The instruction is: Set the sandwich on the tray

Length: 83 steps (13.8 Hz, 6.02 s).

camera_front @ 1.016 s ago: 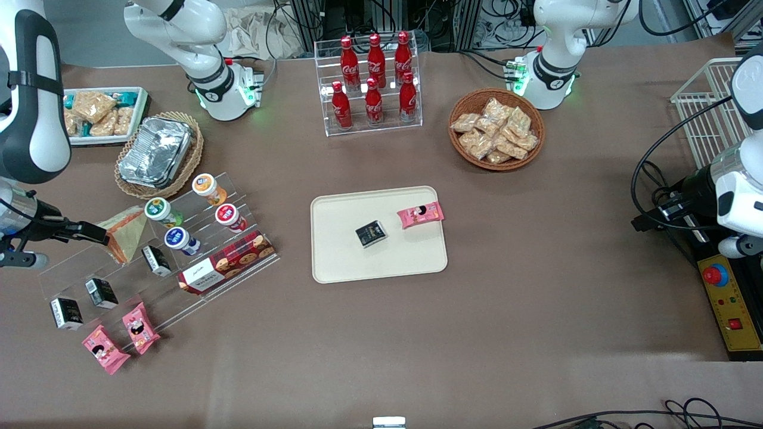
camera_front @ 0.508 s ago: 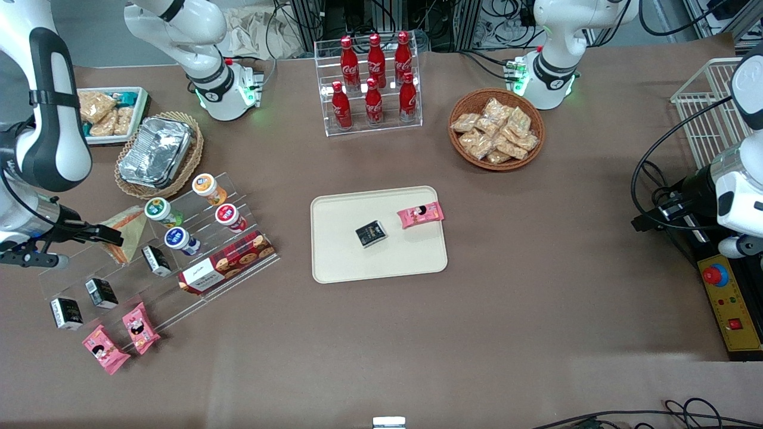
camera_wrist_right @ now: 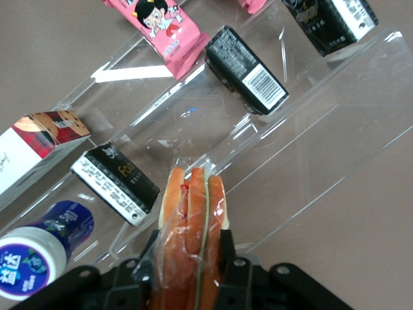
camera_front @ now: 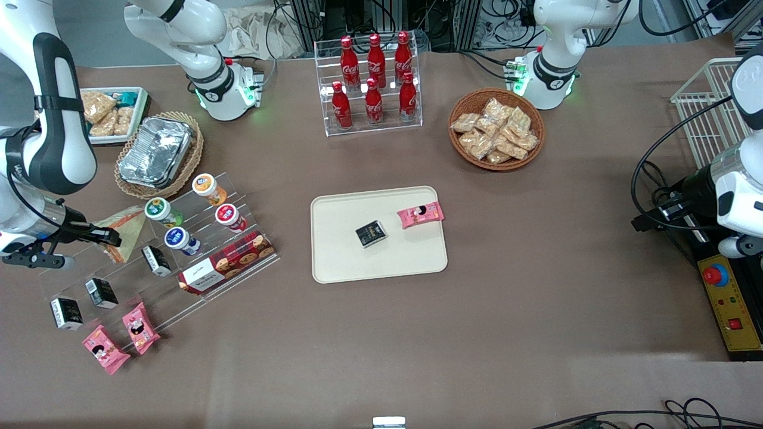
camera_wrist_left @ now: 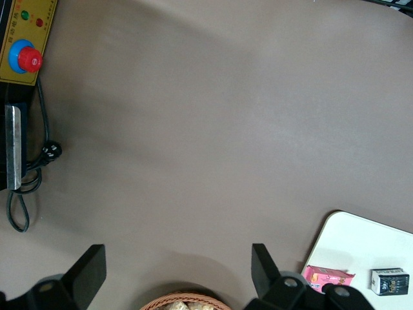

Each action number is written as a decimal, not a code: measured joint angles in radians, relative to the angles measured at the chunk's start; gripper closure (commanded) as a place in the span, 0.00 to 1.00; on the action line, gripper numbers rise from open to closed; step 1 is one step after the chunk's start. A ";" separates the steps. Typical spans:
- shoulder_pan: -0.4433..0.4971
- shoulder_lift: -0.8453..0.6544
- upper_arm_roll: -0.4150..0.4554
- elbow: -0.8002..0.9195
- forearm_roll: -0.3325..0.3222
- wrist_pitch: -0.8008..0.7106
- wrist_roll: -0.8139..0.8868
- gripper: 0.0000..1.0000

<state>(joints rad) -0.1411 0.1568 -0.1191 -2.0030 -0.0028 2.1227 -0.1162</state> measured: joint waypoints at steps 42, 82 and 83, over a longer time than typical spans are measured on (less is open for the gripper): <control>0.761 0.493 0.026 0.442 0.322 0.169 1.896 1.00; 0.475 -0.010 -0.015 0.496 0.134 -0.508 0.584 0.04; 0.466 -0.038 -0.015 0.477 0.110 -0.509 0.544 0.04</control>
<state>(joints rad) 0.3248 0.1193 -0.1345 -1.5259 0.1075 1.6141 0.4274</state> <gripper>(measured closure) 0.035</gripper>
